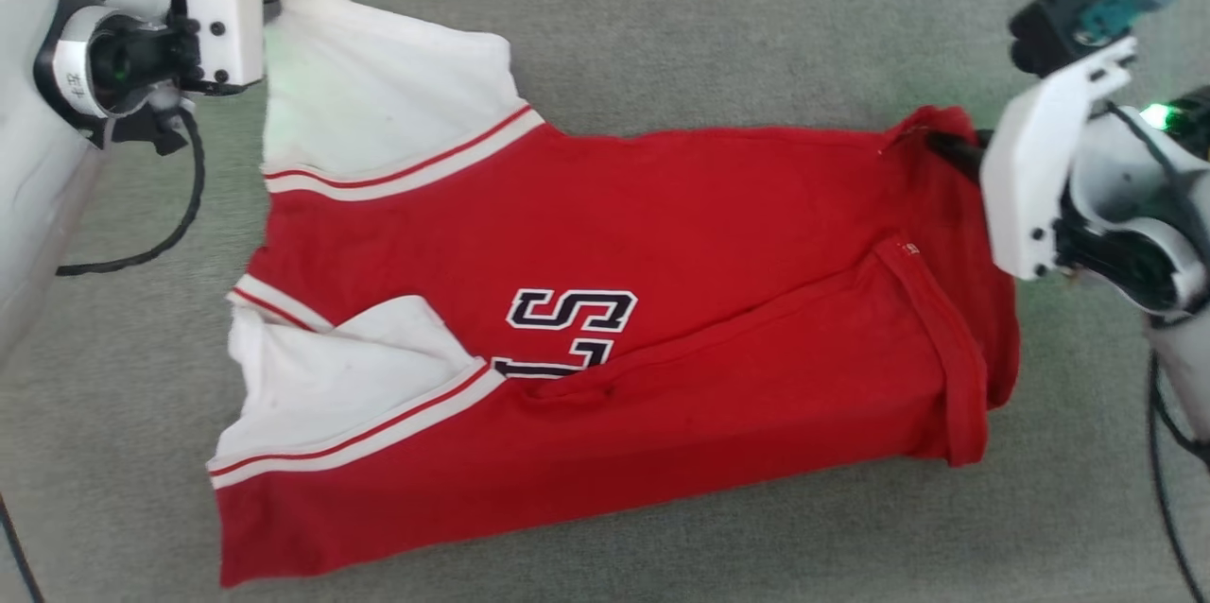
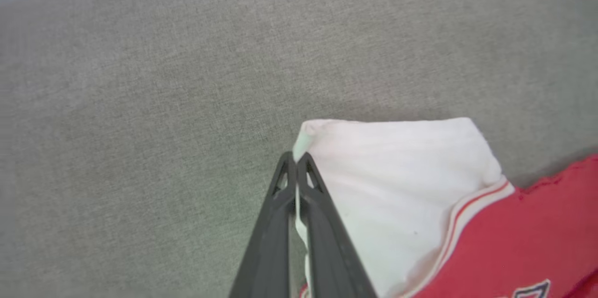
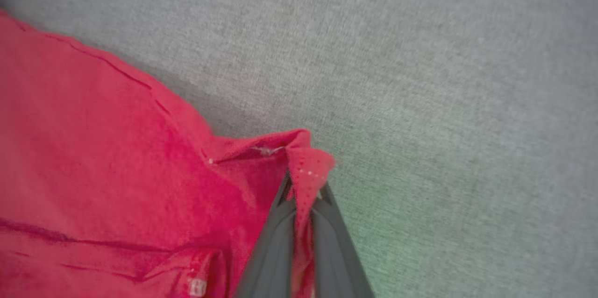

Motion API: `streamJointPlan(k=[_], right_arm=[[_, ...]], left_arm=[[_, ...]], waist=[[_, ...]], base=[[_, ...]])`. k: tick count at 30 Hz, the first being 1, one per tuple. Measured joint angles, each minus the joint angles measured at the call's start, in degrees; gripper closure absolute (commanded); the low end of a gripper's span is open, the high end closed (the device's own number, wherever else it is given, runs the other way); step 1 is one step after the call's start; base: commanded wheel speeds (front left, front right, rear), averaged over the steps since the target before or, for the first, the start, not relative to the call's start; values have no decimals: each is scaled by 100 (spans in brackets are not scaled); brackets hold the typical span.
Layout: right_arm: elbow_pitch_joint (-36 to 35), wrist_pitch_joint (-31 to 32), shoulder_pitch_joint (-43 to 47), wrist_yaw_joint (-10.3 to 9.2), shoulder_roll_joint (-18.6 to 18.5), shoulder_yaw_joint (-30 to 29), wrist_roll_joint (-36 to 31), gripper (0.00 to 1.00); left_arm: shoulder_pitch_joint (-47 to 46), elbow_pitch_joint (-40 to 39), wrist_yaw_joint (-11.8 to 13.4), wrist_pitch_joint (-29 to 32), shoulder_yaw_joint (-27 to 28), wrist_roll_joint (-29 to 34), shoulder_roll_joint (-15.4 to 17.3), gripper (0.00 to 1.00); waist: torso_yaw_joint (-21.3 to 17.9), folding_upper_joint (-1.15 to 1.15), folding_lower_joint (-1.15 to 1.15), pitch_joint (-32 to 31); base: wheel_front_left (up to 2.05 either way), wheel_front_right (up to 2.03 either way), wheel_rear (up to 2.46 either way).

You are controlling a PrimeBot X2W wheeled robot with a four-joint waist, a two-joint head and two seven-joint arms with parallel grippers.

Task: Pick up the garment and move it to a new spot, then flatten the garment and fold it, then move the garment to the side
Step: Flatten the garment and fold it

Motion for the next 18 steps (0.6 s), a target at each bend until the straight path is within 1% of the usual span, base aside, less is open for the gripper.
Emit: streamJointPlan(k=[4,9,13,16,18], right_arm=[[-466,-27,357,-1,-237,-185,27,100],[-1028,65,809,-1,-436,-501,44,100],[-1551,240,1276,0,-568,-766,44,100],[-1919,415,1634,-1,-632,-982,53,100],[-2136,534,1900,-1,-659,-1141,70,100]], left_arm=[[143,-472,145,142,-31,-78,77,100],[537,-1317,467,374,-105,-137,346,100],[949,-2260,798,537,-160,-180,704,100],[1322,-3067,1105,631,-194,-210,1048,100],[1586,-3605,1355,675,-208,-246,1272,100]], waist=[[171,0,0,-175],[384,0,0,-417],[539,0,0,-608],[623,0,0,-740],[671,0,0,-809]], base=[[0,0,0],[0,0,0],[0,0,0],[0,0,0],[0,0,0]])
